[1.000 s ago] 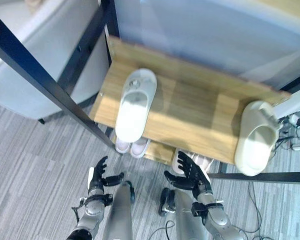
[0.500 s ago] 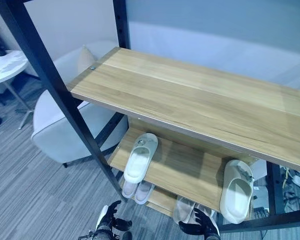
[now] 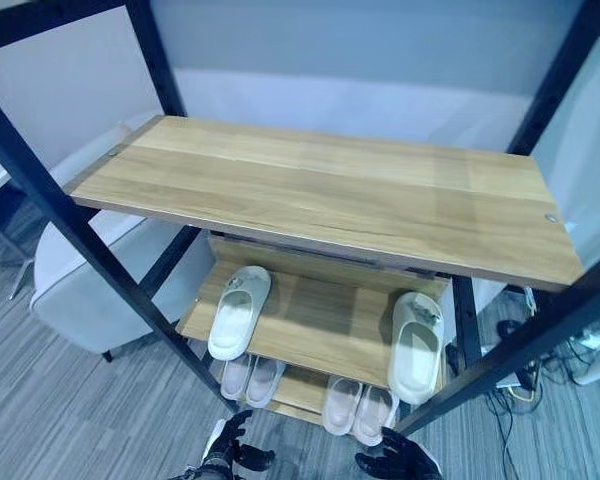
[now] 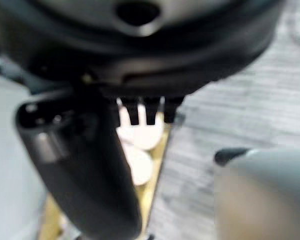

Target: Arrange the slippers neatly on the shoe rack.

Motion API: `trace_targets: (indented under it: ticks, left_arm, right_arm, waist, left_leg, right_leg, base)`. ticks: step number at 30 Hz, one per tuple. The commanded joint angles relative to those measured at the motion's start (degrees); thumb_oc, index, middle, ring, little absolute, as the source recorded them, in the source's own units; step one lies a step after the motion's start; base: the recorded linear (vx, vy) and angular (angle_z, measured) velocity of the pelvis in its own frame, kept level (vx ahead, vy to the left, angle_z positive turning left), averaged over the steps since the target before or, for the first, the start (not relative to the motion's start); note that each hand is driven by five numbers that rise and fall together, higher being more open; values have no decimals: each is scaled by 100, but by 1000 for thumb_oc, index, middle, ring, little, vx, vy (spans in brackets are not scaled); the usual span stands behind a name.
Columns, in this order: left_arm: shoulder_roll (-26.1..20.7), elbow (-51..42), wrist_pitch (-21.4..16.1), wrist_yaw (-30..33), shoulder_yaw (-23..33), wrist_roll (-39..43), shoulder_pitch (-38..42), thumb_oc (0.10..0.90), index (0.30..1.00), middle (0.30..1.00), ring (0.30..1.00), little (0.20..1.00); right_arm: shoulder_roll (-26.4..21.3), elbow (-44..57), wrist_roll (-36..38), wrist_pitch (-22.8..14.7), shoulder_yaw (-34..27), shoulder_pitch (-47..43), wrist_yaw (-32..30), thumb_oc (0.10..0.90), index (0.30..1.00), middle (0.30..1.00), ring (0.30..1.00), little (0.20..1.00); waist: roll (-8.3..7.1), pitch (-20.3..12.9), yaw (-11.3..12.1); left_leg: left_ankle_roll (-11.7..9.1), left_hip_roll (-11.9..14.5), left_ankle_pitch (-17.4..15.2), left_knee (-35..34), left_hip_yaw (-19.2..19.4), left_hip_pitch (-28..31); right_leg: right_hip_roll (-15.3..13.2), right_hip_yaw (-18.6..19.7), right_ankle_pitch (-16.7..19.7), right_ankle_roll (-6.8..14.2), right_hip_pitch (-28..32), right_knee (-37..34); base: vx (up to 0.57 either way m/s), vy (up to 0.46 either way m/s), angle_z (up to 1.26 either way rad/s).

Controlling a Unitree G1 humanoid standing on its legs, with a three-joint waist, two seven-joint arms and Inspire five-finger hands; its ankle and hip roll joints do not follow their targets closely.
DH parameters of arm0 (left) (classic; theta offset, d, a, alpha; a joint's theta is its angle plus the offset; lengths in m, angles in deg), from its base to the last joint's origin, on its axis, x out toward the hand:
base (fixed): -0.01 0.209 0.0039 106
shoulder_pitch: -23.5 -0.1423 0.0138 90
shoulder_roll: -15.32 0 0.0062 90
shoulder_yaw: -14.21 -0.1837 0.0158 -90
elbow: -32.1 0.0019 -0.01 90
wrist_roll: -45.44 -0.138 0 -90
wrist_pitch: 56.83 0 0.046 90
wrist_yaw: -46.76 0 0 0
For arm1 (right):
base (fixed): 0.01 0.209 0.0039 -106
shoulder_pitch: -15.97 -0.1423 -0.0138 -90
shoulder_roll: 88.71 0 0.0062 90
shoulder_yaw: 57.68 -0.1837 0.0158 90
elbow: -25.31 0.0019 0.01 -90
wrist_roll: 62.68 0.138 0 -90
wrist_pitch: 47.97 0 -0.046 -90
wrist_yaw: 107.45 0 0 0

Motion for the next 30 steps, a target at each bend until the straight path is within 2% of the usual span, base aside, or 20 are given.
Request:
trace_targets:
  ticks: [1, 2, 5, 9, 13, 18, 26, 27, 30]
  left_arm:
    - [-298, -207, -180, -110, 70, -414, 274, 800, 900, 900, 900, 900]
    - [-303, -195, -158, -150, 53, -442, 321, 800, 900, 900, 900, 900]
    - [-272, -137, -134, -116, 131, -387, 374, 800, 900, 900, 900, 900]
    - [-178, 204, -40, -157, 321, -409, 340, 800, 900, 900, 900, 900]
    - [-92, 476, 99, -252, 598, -399, 149, 800, 900, 900, 900, 900]
    - [14, 780, 257, -394, 824, -399, 27, 800, 900, 900, 900, 900]
    - [-12, 1131, 465, -464, 1092, -505, -172, 800, 900, 900, 900, 900]
    - [176, 451, 315, -698, 86, -470, 412, 800, 900, 900, 900, 900]
    - [151, 346, 277, -700, 45, -465, 407, 800, 900, 900, 900, 900]
  right_arm:
    - [138, 438, 167, -195, -59, -30, 350, 800, 900, 900, 900, 900]
    - [179, 148, 28, -195, -112, -164, 346, 800, 900, 900, 900, 900]
    - [237, -82, -91, -248, -259, -300, 230, 800, 900, 900, 900, 900]
    - [255, -821, -740, -252, -610, -266, -90, 800, 900, 900, 900, 900]
    - [211, -1307, -1249, -160, -771, -106, -255, 800, 900, 900, 900, 900]
    - [238, -1606, -1407, -89, -906, -47, -305, 800, 900, 900, 900, 900]
    - [356, -1610, -1488, -51, -841, -37, -268, 800, 900, 900, 900, 900]
    - [91, -2412, -1632, 206, -1076, -234, -102, 800, 900, 900, 900, 900]
    - [45, -2429, -1697, 202, -1097, -205, -109, 800, 900, 900, 900, 900]
  waist:
    - [-259, 41, 104]
    - [-197, 63, 91]
    - [-122, 103, 102]
    - [-68, 44, 112]
    - [-52, -101, 97]
    - [-73, -201, 92]
    - [-165, -269, 173]
    - [-110, -20, 331]
    - [-62, 15, 353]
  left_leg:
    - [13, -432, -395, 564, 179, -369]
    - [53, -448, -363, 477, 304, -366]
    - [77, -390, -322, 423, 493, -415]
    - [85, -406, -349, 351, 669, -350]
    - [73, -360, -396, 197, 678, -86]
    - [34, -294, -338, -12, 636, 137]
    - [-24, -231, -327, -62, 560, 268]
    - [-312, -75, 55, -62, 257, -203]
    - [-328, -96, 75, -62, 211, -201]
  right_leg:
    - [-805, 182, 164, 910, -93, 187]
    - [-844, 255, 280, 981, -272, 233]
    - [-825, 233, 329, 1008, -469, 321]
    - [-950, -318, 241, 1006, -312, 145]
    - [-921, -336, 279, 955, -32, -186]
    - [-881, -438, 320, 896, 327, -591]
    - [-792, -531, 272, 835, 634, -785]
    - [-622, -1322, 224, 767, 453, -800]
    - [-622, -1396, 202, 745, 500, -800]
  base:
    - [-76, 120, -38]
    - [-49, 78, -38]
    - [-82, 68, -57]
    - [12, 18, -57]
    - [108, -73, -3]
    - [48, -64, 6]
    - [27, -55, 1]
    - [20, -23, 15]
    - [-5, -9, 25]
